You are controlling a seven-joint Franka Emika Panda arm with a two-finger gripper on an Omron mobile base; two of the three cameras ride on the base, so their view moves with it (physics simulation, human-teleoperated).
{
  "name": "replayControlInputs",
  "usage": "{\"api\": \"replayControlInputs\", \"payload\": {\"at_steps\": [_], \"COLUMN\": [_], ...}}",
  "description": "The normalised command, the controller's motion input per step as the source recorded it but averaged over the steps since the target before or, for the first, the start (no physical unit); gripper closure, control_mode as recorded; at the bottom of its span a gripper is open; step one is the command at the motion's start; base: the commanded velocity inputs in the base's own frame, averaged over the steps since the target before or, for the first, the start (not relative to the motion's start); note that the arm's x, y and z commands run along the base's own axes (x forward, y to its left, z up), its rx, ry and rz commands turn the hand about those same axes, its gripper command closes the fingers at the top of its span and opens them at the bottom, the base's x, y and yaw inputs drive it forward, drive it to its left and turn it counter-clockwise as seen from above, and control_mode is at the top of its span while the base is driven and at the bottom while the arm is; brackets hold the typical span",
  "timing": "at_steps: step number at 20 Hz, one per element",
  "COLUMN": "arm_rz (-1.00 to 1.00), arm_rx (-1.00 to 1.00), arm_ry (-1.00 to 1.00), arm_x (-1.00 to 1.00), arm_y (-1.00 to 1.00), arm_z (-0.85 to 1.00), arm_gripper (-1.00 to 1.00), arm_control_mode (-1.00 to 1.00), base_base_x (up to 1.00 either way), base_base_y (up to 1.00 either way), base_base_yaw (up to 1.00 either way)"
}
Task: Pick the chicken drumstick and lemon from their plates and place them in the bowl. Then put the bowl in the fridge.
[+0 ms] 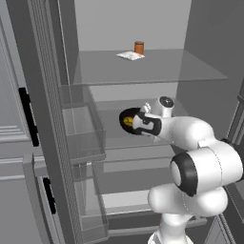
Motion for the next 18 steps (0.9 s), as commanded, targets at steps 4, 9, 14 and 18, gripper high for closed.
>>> {"api": "replayControlInputs", "payload": {"at_steps": [4, 9, 14, 18], "arm_rz": [0.01, 0.00, -0.02, 0.00], "arm_rx": [-0.08, -0.01, 0.00, 0.00], "arm_ry": [-0.29, -0.18, 0.07, 0.14], "arm_x": [-0.51, -0.74, -0.89, -0.92], "arm_y": [0.18, 0.06, 0.00, 0.00], "arm_z": [0.47, 0.92, 0.98, 1.00], "arm_gripper": [-1.00, -1.00, -1.00, -1.00], "arm_control_mode": [-1.00, -1.00, -1.00, -1.00], "base_base_x": [0.00, 0.00, 0.00, 0.00], "base_base_y": [0.00, 0.00, 0.00, 0.00], "base_base_yaw": [0.00, 0.00, 0.00, 0.00]}}
